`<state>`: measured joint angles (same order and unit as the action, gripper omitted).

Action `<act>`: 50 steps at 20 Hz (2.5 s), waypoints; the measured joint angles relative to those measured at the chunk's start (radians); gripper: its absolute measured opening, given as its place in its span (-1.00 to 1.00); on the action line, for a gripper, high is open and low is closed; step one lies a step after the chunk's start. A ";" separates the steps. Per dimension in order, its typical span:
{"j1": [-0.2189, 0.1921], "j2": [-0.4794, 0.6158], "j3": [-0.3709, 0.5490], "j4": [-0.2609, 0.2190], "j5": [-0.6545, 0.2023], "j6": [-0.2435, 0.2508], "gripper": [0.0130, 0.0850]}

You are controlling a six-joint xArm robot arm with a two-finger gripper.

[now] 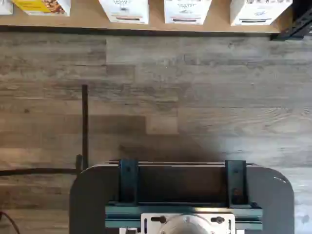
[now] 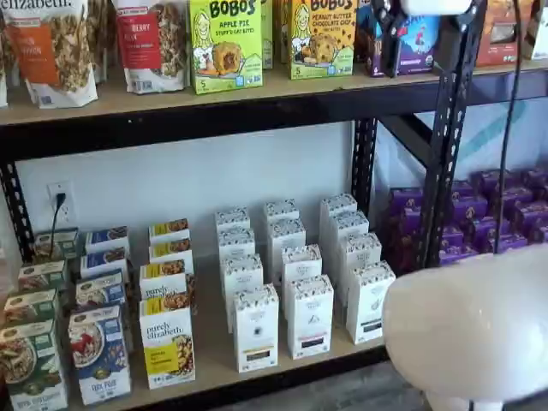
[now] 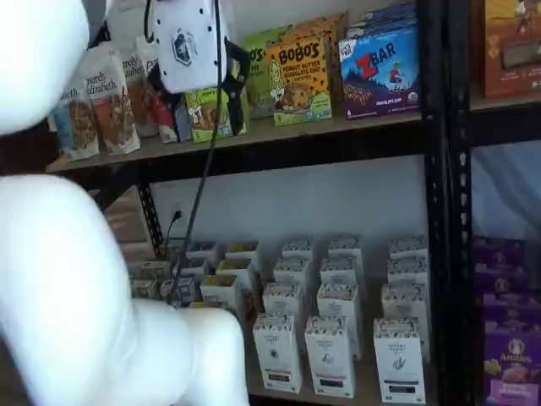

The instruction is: Pick up the white box with a yellow strip in the middle, on the bottom shelf, the fourth box from the left

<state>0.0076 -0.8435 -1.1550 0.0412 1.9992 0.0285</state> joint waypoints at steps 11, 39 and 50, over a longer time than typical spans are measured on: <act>0.049 -0.090 0.082 -0.023 -0.118 0.040 1.00; 0.210 -0.139 0.353 0.006 -0.348 0.201 1.00; 0.270 -0.115 0.488 -0.021 -0.519 0.257 1.00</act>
<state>0.2779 -0.9585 -0.6667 0.0205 1.4807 0.2854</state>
